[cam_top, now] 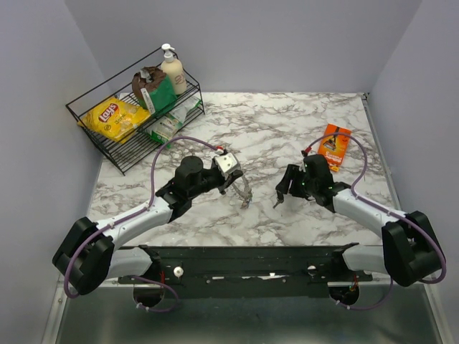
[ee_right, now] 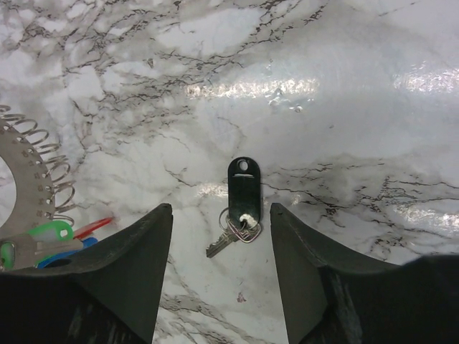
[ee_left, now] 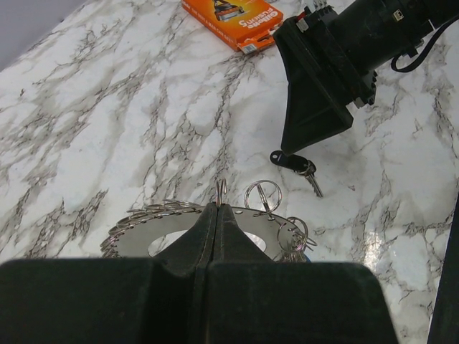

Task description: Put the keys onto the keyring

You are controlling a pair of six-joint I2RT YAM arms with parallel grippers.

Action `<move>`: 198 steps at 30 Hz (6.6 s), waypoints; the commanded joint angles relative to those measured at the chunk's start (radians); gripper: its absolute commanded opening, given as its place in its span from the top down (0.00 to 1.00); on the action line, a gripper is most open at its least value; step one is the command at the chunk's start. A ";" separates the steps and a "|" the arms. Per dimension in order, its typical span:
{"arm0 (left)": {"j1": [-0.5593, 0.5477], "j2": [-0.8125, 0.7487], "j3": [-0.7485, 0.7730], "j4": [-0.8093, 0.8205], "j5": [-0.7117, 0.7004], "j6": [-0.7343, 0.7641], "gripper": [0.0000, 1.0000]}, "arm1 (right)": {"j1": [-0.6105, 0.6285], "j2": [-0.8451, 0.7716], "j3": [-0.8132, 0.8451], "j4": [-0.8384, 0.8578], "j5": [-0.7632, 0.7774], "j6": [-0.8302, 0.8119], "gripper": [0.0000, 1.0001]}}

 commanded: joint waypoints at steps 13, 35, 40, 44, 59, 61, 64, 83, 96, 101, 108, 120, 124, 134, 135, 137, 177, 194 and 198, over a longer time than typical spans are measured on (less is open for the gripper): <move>0.002 0.016 0.054 0.008 0.038 0.009 1.00 | 0.008 0.087 0.081 -0.127 0.000 -0.163 0.45; 0.005 0.035 0.074 -0.011 0.038 0.012 1.00 | 0.152 0.234 0.199 -0.214 0.128 -0.206 0.59; 0.004 0.045 0.077 -0.011 0.042 0.010 1.00 | 0.151 0.252 0.197 -0.219 0.128 -0.195 0.62; 0.004 0.053 0.088 -0.014 0.047 0.010 1.00 | 0.152 0.271 0.200 -0.223 0.120 -0.194 0.67; 0.005 0.056 0.092 -0.018 0.052 0.009 1.00 | 0.152 0.223 0.208 -0.243 0.105 -0.203 0.78; 0.005 0.056 0.091 -0.018 0.053 0.006 1.00 | 0.152 0.206 0.211 -0.252 0.106 -0.209 0.75; 0.005 0.058 0.091 -0.015 0.056 0.006 1.00 | 0.152 0.194 0.216 -0.263 0.105 -0.215 0.65; 0.007 0.058 0.085 -0.018 0.061 0.007 1.00 | 0.172 0.278 0.248 -0.302 0.074 -0.207 0.60; 0.008 0.055 0.085 -0.020 0.061 0.009 1.00 | 0.172 0.288 0.297 -0.329 0.131 -0.218 0.72; 0.007 0.053 0.082 -0.021 0.059 0.010 1.00 | 0.172 0.289 0.321 -0.335 0.138 -0.229 0.75; 0.010 0.051 0.082 -0.023 0.058 0.012 1.00 | 0.172 0.318 0.352 -0.348 0.142 -0.247 0.77; 0.011 0.059 0.086 -0.028 0.064 0.012 1.00 | 0.209 0.333 0.371 -0.433 0.163 -0.278 0.61; 0.011 0.056 0.086 -0.026 0.068 0.013 1.00 | 0.227 0.373 0.397 -0.450 0.184 -0.280 0.61; 0.011 0.056 0.085 -0.031 0.065 0.015 1.00 | 0.230 0.418 0.424 -0.487 0.227 -0.275 0.68; 0.013 0.055 0.085 -0.031 0.065 0.015 1.00 | 0.230 0.420 0.427 -0.490 0.227 -0.275 0.68; 0.013 0.058 0.086 -0.031 0.067 0.015 1.00 | 0.230 0.423 0.429 -0.492 0.227 -0.275 0.70; 0.015 0.055 0.071 -0.026 0.058 0.019 1.00 | 0.232 0.387 0.423 -0.427 0.079 -0.313 0.92; 0.016 0.051 0.069 -0.029 0.061 0.018 1.00 | 0.232 0.413 0.420 -0.410 0.079 -0.310 0.79; 0.016 0.050 0.069 -0.032 0.058 0.019 1.00 | 0.232 0.416 0.421 -0.400 0.066 -0.309 0.80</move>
